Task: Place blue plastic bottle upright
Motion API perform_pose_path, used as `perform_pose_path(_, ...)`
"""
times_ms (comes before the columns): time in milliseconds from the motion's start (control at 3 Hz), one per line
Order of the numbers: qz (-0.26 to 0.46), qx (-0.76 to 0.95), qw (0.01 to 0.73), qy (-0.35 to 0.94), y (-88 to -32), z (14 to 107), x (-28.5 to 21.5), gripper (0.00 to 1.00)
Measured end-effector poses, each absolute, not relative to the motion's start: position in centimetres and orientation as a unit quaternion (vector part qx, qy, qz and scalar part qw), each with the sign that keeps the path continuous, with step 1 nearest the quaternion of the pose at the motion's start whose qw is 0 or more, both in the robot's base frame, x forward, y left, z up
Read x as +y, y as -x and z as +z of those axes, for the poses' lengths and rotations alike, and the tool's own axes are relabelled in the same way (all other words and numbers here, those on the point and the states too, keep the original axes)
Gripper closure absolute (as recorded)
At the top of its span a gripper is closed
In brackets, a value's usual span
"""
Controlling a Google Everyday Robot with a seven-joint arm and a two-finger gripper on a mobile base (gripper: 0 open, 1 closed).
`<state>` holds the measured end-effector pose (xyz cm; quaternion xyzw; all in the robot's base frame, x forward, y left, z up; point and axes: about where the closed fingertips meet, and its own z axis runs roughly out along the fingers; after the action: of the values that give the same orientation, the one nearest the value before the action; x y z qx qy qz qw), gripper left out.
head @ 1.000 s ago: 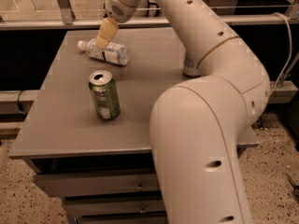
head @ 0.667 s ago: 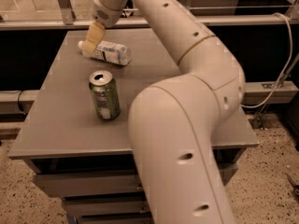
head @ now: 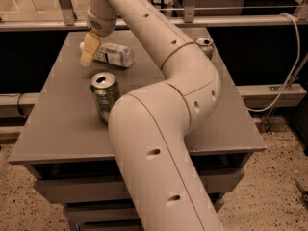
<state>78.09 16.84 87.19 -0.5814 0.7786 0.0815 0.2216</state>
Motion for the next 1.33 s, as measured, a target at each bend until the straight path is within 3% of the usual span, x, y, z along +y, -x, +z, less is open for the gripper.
perform_pose_path(333, 0.077, 0.789, 0.207, 0.573, -78.7, 85.8, 16.8, 0.12)
perform_pose_path(1000, 0.074, 0.798, 0.21, 0.56, -79.6, 85.7, 16.2, 0.57)
perform_pose_path(1333, 0.073, 0.8, 0.259, 0.536, -80.4, 89.8, 14.4, 0.88)
